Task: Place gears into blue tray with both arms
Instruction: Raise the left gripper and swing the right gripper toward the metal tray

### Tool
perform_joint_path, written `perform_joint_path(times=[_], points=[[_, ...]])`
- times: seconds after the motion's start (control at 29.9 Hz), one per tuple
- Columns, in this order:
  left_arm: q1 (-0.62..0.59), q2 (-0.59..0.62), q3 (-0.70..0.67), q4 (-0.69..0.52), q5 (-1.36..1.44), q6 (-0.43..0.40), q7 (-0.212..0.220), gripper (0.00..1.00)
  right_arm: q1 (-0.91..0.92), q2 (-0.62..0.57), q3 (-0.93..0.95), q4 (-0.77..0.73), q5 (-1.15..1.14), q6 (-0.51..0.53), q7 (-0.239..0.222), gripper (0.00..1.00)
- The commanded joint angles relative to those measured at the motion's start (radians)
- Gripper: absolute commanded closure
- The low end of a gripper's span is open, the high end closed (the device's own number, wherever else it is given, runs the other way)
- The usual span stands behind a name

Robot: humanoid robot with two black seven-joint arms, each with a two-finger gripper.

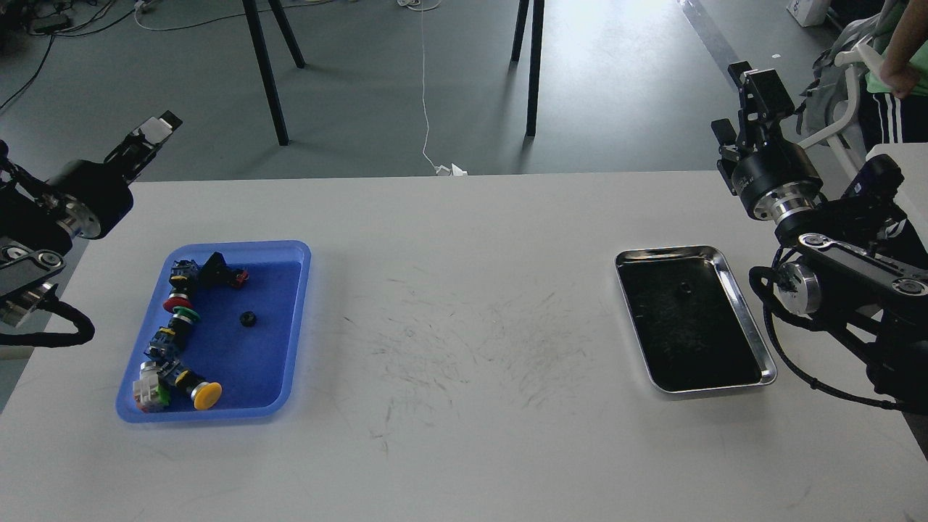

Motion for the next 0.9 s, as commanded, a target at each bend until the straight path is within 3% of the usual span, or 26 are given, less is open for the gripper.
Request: perform_joint_path(times=[0.0,0.1,0.17,0.3,0.57,0.7,0.87], points=[[-0.006,-0.043,-0.04,0.016,-0.056,-0.038,0.0,0.16,0.035,-0.066,-0.062,0.052,0.0,0.0,0.0,0.05],[-0.009,-0.057,-0.075,0.018,-0.062,-0.104,0.0,0.15,0.077,-0.115,-0.114,0.088,0.001,0.001,0.0,0.05],[-0.009,-0.067,-0.083,0.041,-0.065,-0.118,0.0,0.02,0.098,-0.147,-0.141,0.106,0.001,0.003,0.0,0.05],[-0.012,-0.176,-0.114,0.125,-0.084,-0.077,0.0,0.02,0.146,-0.207,-0.207,0.146,0.0,0.041,0.0,0.05],[-0.012,-0.248,-0.1,0.222,-0.078,-0.109,0.0,0.02,0.334,-0.27,-0.493,0.161,-0.035,0.167,-0.015,0.05],[-0.012,-0.319,-0.1,0.263,-0.079,-0.219,0.0,0.02,0.416,-0.269,-0.62,0.16,-0.055,0.201,-0.03,0.05],[-0.044,-0.321,-0.1,0.289,-0.078,-0.337,0.0,0.02,0.503,-0.27,-0.711,0.158,-0.142,0.285,-0.033,0.05]])
